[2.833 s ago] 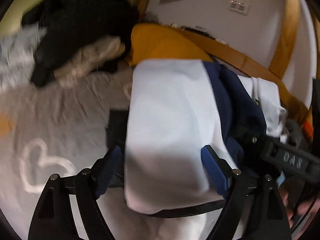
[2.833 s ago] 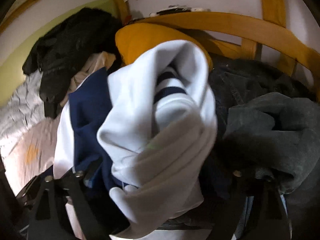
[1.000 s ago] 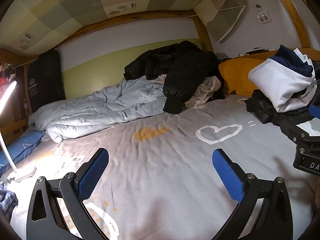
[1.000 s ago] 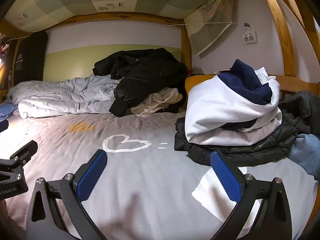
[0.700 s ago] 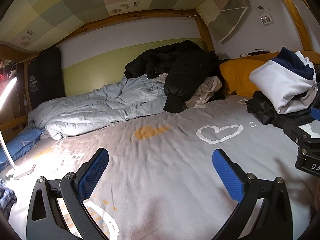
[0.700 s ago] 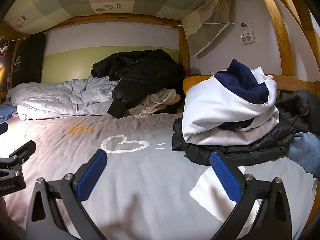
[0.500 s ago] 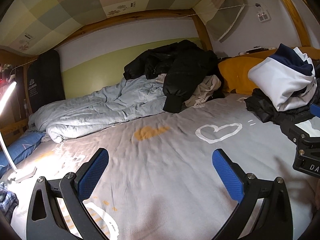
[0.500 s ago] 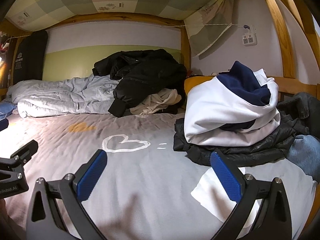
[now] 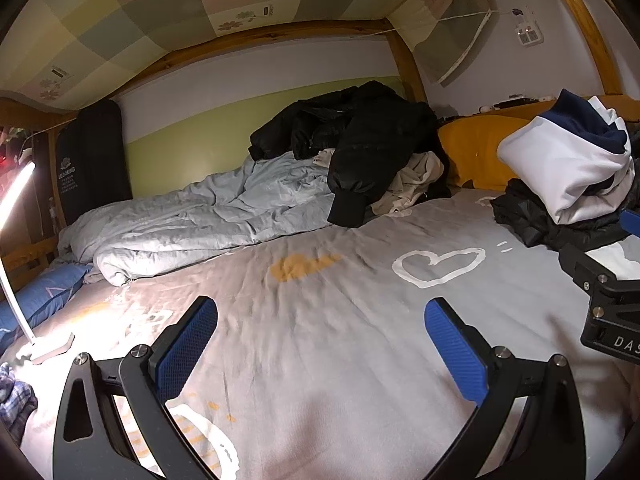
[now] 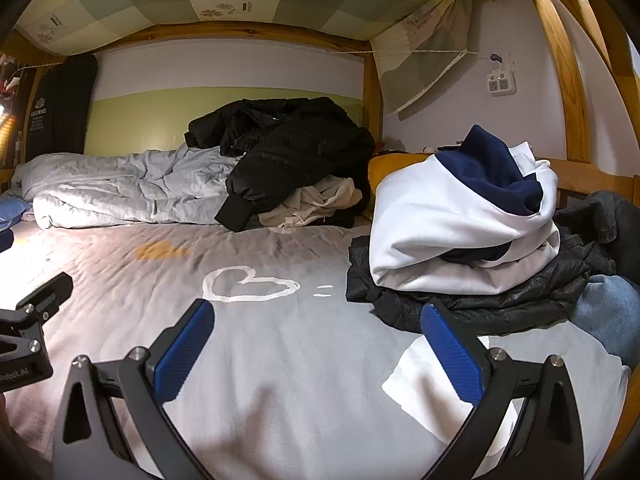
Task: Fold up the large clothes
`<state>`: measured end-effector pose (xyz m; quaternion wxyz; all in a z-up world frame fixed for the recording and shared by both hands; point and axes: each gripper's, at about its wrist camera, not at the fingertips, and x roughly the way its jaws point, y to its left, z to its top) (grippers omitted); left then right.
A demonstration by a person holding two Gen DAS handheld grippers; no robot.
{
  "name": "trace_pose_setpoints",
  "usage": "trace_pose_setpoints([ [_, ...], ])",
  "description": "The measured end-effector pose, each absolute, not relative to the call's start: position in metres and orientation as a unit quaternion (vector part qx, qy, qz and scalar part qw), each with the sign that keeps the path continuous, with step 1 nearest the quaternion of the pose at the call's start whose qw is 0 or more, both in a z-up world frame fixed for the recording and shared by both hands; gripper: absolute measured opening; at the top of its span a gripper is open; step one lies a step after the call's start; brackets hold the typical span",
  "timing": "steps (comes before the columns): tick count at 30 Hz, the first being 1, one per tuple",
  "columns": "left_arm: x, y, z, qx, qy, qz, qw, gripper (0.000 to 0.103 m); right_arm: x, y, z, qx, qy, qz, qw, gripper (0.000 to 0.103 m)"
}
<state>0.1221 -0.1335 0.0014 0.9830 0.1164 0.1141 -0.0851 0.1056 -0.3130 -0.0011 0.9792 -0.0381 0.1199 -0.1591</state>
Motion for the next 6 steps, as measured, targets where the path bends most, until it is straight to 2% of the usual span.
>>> trace_pose_setpoints([
  [6,0.1208,-0.133,0.0022,0.116,0.118,-0.084,0.983,0.103,0.1052,-0.3122,-0.0013,-0.038,0.119,-0.159,0.979,0.103],
])
